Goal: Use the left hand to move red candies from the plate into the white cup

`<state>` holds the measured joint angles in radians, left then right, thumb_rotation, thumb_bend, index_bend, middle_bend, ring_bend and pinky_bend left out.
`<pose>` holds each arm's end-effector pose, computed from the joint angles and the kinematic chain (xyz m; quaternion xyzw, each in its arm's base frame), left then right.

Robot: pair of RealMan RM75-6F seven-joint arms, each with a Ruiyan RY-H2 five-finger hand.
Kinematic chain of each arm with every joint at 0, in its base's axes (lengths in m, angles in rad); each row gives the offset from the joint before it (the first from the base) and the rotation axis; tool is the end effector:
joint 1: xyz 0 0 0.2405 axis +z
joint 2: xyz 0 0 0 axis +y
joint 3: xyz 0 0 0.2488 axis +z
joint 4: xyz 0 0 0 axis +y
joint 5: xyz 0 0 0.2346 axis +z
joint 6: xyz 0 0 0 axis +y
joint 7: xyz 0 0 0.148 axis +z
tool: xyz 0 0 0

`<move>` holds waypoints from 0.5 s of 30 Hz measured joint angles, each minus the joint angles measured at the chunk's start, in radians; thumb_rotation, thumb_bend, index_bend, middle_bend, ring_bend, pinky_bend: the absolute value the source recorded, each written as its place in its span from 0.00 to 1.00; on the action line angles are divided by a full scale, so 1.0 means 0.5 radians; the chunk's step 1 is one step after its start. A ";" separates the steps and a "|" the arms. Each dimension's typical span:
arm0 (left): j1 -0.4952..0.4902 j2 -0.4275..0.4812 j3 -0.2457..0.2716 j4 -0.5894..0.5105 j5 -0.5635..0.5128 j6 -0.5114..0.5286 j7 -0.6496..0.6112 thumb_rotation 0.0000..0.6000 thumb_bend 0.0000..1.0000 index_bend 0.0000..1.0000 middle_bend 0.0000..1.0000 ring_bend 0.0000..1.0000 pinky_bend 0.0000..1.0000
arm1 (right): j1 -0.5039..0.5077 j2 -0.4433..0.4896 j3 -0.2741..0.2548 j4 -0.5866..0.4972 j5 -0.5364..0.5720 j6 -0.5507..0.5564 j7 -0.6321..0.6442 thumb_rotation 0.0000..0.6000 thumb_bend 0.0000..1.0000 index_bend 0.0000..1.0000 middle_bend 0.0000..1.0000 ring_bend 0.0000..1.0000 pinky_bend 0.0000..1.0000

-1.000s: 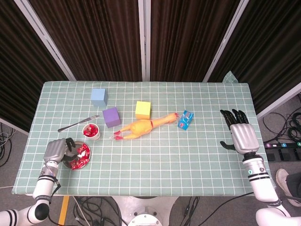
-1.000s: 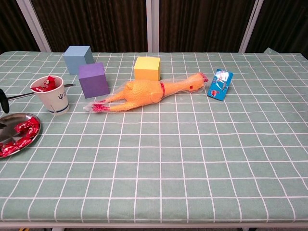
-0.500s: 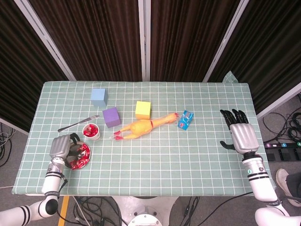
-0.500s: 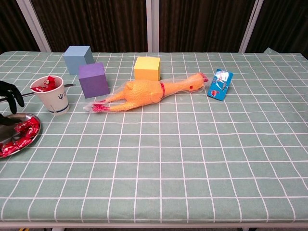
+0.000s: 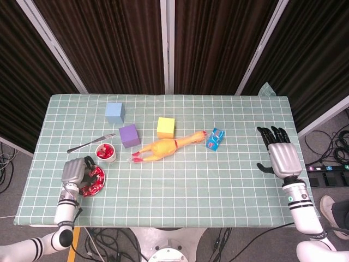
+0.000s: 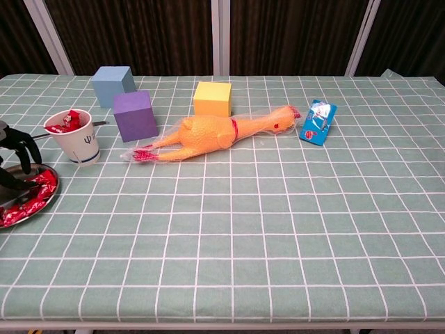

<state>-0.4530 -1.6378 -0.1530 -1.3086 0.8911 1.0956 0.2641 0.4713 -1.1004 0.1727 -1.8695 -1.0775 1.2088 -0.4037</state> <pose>-0.2877 0.2984 -0.0380 -0.5680 -0.5416 -0.2920 0.5466 -0.2112 -0.2990 0.1042 0.6512 -0.3826 0.3446 0.5575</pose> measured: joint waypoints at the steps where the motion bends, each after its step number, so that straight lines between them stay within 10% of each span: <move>1: 0.001 -0.003 -0.001 0.002 -0.001 -0.004 0.003 1.00 0.22 0.50 0.61 1.00 1.00 | 0.000 0.000 0.000 0.003 0.003 -0.001 0.001 1.00 0.10 0.04 0.10 0.00 0.00; 15: 0.003 -0.004 -0.009 0.062 -0.085 -0.074 0.137 1.00 0.23 0.55 0.65 1.00 1.00 | 0.026 -0.026 0.006 0.035 0.034 -0.035 -0.011 1.00 0.10 0.04 0.10 0.00 0.00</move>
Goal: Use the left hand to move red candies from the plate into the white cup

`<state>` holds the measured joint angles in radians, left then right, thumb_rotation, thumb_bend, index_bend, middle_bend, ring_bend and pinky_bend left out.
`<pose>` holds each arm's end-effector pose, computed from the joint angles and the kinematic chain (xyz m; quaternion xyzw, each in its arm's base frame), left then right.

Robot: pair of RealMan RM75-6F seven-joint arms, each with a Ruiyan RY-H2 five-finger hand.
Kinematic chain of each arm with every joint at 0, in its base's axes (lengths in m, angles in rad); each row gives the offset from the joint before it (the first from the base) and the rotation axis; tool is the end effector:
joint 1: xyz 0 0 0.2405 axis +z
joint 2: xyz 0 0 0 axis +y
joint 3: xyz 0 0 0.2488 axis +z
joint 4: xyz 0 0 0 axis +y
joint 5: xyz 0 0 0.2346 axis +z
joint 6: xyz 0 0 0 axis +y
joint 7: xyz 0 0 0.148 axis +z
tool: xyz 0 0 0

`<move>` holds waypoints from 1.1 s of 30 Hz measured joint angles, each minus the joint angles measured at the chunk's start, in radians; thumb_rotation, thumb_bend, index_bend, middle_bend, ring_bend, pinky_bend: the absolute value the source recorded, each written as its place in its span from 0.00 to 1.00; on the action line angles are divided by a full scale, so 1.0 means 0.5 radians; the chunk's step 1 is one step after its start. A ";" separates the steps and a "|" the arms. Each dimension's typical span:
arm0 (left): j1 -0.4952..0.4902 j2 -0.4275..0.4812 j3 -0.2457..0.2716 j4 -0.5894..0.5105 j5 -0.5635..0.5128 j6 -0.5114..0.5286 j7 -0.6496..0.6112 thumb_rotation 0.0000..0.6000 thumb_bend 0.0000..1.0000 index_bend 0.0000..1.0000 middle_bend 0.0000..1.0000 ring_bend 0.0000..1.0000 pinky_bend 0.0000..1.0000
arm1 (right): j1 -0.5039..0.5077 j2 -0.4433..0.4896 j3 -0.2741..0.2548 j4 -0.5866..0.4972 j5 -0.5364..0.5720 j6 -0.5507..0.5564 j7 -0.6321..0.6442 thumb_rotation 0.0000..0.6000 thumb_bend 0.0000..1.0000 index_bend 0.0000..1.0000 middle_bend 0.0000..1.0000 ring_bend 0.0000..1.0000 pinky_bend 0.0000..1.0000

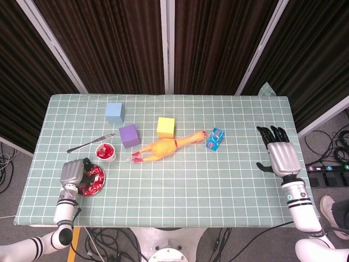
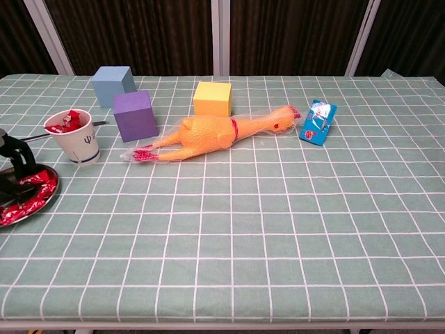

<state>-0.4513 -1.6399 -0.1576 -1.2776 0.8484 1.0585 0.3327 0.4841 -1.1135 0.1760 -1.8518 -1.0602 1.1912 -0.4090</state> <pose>-0.3006 0.2989 -0.0387 -0.5773 -0.5372 -0.2543 0.5599 -0.2119 -0.3035 0.1001 0.6536 -0.3852 0.3398 0.5558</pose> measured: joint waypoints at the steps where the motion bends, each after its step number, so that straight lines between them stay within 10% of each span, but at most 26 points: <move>1: -0.001 0.001 0.000 0.004 -0.010 -0.001 0.020 1.00 0.23 0.56 0.65 1.00 1.00 | 0.002 -0.001 0.000 0.000 0.001 0.000 -0.002 1.00 0.10 0.04 0.10 0.00 0.00; 33: -0.012 0.257 -0.029 -0.476 -0.137 0.116 0.296 1.00 0.31 0.73 0.80 1.00 1.00 | 0.003 0.001 -0.005 -0.002 -0.005 0.007 0.009 1.00 0.10 0.04 0.10 0.00 0.00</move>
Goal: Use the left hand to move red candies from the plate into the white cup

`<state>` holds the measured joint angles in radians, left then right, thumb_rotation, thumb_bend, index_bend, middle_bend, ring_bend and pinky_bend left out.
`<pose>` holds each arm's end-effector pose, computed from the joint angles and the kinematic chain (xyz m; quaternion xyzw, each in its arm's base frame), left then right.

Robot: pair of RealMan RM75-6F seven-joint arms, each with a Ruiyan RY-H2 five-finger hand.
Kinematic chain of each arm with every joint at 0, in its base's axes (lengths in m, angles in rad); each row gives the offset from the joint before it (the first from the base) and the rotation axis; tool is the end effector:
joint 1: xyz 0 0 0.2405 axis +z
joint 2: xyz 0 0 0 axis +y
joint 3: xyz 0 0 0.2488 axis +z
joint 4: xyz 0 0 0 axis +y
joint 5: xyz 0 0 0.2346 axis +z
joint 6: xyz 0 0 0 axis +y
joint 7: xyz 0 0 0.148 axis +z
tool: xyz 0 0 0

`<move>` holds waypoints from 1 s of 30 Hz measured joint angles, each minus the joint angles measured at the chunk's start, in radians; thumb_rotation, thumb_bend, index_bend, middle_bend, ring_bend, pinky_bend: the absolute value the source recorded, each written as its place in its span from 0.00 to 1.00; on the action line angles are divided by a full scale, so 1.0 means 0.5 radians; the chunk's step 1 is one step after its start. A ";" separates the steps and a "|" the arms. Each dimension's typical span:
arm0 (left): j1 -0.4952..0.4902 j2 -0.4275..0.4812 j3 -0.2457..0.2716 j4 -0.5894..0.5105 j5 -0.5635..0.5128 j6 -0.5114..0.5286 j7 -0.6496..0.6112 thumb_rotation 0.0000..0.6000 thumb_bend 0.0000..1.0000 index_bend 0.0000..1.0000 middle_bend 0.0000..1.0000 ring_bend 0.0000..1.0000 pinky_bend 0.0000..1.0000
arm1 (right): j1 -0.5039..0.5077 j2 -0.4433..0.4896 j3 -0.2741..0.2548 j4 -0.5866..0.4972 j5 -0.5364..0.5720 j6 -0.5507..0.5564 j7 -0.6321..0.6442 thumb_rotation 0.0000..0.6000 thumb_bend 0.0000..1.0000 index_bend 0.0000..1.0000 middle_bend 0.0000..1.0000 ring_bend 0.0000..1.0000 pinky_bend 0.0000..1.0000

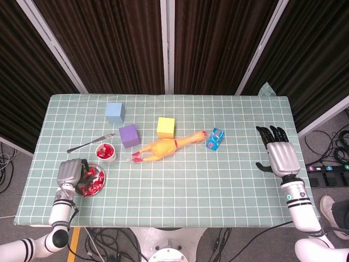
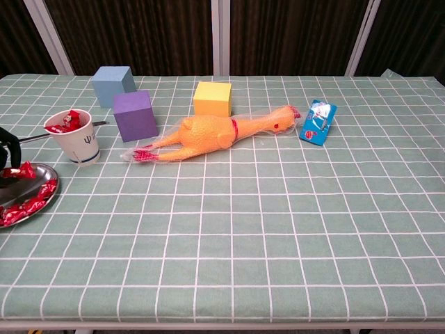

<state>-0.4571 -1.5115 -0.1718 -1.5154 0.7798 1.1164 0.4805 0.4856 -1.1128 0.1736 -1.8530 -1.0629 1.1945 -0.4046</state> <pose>-0.2740 0.2934 -0.0113 -0.5911 -0.5246 -0.2427 0.5626 -0.2113 -0.3033 0.1003 0.6534 -0.3850 0.3418 0.5550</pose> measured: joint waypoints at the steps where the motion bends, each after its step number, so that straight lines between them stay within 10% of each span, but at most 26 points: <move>1: 0.001 0.011 -0.005 -0.017 0.006 0.016 0.000 1.00 0.31 0.73 0.80 1.00 1.00 | 0.000 0.000 0.000 0.001 -0.001 0.000 0.002 1.00 0.10 0.04 0.10 0.00 0.00; 15: -0.107 0.201 -0.214 -0.289 0.046 0.225 0.093 1.00 0.31 0.73 0.80 1.00 1.00 | -0.024 0.019 0.000 -0.018 -0.038 0.030 0.040 1.00 0.10 0.04 0.10 0.00 0.00; 30: -0.257 -0.035 -0.236 -0.134 0.107 0.140 -0.029 1.00 0.31 0.73 0.80 1.00 1.00 | -0.044 0.041 -0.001 -0.043 -0.077 0.051 0.060 1.00 0.10 0.04 0.10 0.00 0.00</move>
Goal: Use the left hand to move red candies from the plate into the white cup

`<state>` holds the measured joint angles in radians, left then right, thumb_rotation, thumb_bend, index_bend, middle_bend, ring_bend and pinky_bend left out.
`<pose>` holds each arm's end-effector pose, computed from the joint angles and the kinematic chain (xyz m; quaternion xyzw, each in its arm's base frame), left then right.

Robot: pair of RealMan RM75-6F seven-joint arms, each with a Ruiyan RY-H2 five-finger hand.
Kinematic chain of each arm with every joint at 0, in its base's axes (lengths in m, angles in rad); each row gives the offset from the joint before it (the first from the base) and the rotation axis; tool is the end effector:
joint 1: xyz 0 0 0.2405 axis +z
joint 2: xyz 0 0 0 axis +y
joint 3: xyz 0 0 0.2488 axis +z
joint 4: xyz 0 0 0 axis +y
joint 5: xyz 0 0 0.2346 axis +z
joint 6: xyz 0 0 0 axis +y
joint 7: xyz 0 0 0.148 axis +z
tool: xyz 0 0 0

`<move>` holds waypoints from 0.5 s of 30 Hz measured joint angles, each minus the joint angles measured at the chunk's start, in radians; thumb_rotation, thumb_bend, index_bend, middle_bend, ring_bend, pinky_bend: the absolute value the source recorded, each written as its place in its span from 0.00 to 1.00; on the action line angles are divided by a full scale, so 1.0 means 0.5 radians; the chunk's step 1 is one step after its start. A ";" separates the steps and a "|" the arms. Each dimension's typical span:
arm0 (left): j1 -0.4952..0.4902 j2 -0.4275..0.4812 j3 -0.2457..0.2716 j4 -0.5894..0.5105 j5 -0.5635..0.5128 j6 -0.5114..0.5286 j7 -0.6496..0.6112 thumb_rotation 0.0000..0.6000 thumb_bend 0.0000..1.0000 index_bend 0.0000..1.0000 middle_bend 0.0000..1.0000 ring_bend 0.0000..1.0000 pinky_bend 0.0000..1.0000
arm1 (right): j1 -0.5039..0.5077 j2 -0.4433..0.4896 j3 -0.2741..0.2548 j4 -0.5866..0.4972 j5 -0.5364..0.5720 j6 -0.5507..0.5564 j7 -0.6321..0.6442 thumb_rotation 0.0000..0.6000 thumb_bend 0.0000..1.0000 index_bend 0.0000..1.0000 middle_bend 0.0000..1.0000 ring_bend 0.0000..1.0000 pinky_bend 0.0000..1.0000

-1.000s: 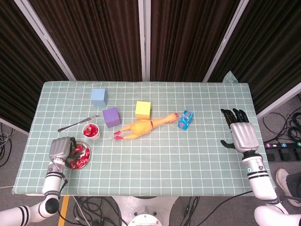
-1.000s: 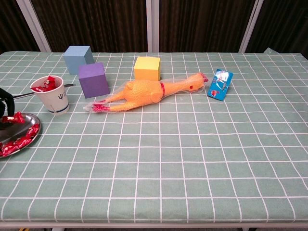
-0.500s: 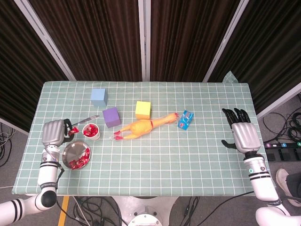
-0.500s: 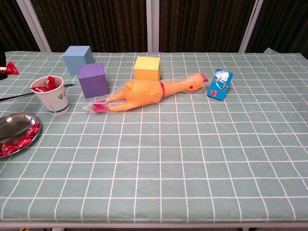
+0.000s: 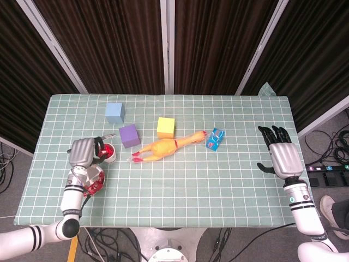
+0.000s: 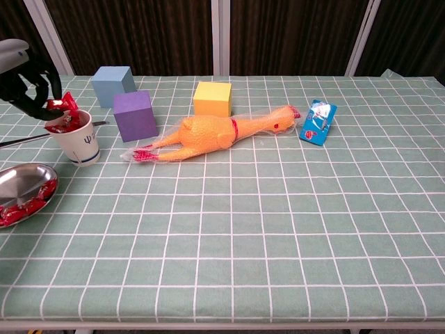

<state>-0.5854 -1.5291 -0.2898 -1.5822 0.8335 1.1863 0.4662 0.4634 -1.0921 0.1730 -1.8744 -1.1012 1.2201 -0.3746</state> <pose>-0.1902 0.3427 0.0048 -0.5845 -0.4801 -0.3633 0.5440 -0.2099 -0.2974 0.1078 0.6473 -0.3824 0.3570 0.5545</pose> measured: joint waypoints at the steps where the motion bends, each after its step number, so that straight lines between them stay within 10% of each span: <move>1: -0.014 -0.011 -0.007 0.017 -0.005 -0.007 0.000 1.00 0.31 0.73 0.80 1.00 1.00 | 0.000 0.000 0.001 0.002 0.001 -0.002 0.002 1.00 0.10 0.04 0.10 0.00 0.00; 15: -0.061 0.004 0.007 0.095 -0.118 -0.089 0.024 1.00 0.25 0.58 0.72 1.00 1.00 | 0.014 -0.010 0.010 0.026 0.017 -0.028 0.000 1.00 0.10 0.04 0.10 0.00 0.00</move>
<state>-0.6158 -1.5273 -0.2863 -1.5345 0.7746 1.1419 0.4784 0.4706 -1.0973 0.1781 -1.8613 -1.0927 1.2060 -0.3748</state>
